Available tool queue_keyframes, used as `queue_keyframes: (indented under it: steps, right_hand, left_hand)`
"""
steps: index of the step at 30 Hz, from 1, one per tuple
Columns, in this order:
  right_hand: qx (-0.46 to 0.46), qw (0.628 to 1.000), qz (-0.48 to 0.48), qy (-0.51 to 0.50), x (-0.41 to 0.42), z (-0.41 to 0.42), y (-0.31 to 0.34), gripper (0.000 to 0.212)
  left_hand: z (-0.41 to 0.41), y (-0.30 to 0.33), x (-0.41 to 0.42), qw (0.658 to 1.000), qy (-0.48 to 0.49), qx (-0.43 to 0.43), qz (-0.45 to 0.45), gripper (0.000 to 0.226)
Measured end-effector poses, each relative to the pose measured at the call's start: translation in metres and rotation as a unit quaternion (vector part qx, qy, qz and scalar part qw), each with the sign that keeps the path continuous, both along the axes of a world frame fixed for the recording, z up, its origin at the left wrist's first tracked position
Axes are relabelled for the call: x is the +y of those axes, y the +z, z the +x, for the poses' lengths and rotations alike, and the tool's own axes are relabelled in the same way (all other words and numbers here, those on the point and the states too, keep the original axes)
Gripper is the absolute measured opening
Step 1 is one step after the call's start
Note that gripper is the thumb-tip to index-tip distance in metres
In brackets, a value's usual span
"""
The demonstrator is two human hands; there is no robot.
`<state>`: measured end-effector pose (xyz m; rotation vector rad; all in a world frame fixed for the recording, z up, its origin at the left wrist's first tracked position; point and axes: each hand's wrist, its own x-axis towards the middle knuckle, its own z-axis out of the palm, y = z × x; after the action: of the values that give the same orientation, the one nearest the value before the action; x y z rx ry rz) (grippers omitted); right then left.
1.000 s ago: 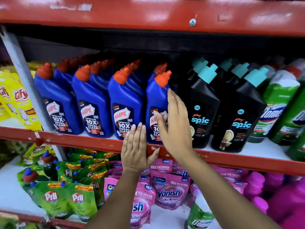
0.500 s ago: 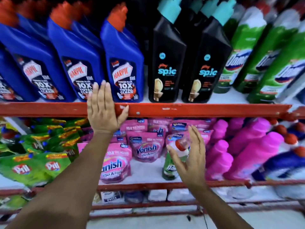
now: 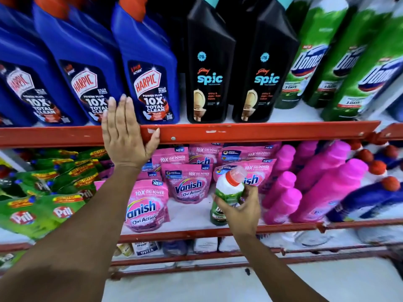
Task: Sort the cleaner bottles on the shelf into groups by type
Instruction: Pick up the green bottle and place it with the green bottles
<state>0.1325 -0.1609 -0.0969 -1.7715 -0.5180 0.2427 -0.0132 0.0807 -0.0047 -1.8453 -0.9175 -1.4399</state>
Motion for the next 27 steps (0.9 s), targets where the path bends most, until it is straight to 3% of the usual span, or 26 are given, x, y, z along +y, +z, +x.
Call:
queue_keyframes:
  steps: [5,15,21,27]
  right_hand:
    - [-0.027,0.999,0.018,-0.01,-0.008,0.008,0.025,0.059]
    - [-0.134,0.964,0.225,-0.041,-0.009,0.037,0.14,0.065]
    - [-0.16,0.938,0.295,-0.091,0.009,0.069,0.207,0.078]
    - [-0.179,0.928,0.301,-0.129,0.021,0.108,0.259,0.094]
  left_hand:
    - [0.0,0.0,0.0,1.0,0.0,-0.001,0.002,0.073]
    - [-0.002,0.0,-0.001,1.0,-0.004,0.008,-0.021,0.075]
    - [-0.004,0.004,-0.004,0.999,-0.012,0.022,-0.046,0.076]
    - [-0.006,0.007,-0.008,0.998,-0.029,0.032,-0.053,0.076]
